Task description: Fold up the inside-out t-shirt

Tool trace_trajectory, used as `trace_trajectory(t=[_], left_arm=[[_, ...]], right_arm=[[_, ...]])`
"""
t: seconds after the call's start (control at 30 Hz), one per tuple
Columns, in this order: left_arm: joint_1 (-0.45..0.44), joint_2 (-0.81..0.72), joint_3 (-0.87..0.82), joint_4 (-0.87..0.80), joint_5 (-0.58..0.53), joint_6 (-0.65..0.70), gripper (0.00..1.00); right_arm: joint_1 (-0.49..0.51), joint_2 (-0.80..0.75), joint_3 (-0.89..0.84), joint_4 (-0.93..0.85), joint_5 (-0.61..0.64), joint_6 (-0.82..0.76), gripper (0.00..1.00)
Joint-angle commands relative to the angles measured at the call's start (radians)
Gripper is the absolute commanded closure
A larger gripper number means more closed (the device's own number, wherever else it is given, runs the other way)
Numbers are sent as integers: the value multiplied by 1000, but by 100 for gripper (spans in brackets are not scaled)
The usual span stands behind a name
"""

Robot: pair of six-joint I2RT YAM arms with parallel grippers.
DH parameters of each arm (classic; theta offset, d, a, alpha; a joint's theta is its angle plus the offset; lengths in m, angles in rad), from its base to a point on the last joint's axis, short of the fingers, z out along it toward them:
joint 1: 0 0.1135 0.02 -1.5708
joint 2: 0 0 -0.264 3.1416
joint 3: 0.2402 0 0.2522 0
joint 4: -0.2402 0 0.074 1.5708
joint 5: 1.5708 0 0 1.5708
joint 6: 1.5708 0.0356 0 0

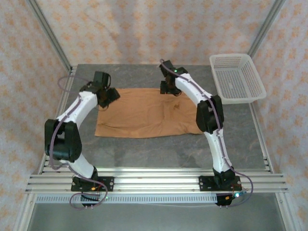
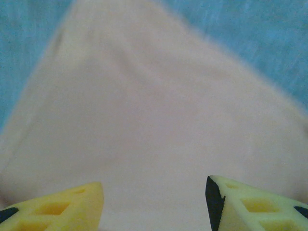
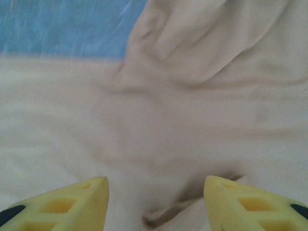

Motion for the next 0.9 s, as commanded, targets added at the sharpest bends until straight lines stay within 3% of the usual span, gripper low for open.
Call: trace_trajectory(t=[0.0, 0.2, 0.37, 0.6, 0.87], left_arm=[[46, 149, 153, -37, -60, 46, 40], [94, 419, 415, -85, -81, 70, 41], [110, 537, 539, -123, -92, 89, 40], [124, 647, 653, -158, -109, 133, 39], [126, 774, 784, -209, -113, 148, 37]], right_arm=[[-92, -43, -17, 185, 50, 125, 46], [-159, 132, 151, 265, -12, 201, 50], [-159, 287, 332, 265, -55, 181, 51], [-159, 376, 347, 397, -101, 246, 51], [-161, 467, 402, 404, -131, 299, 55]])
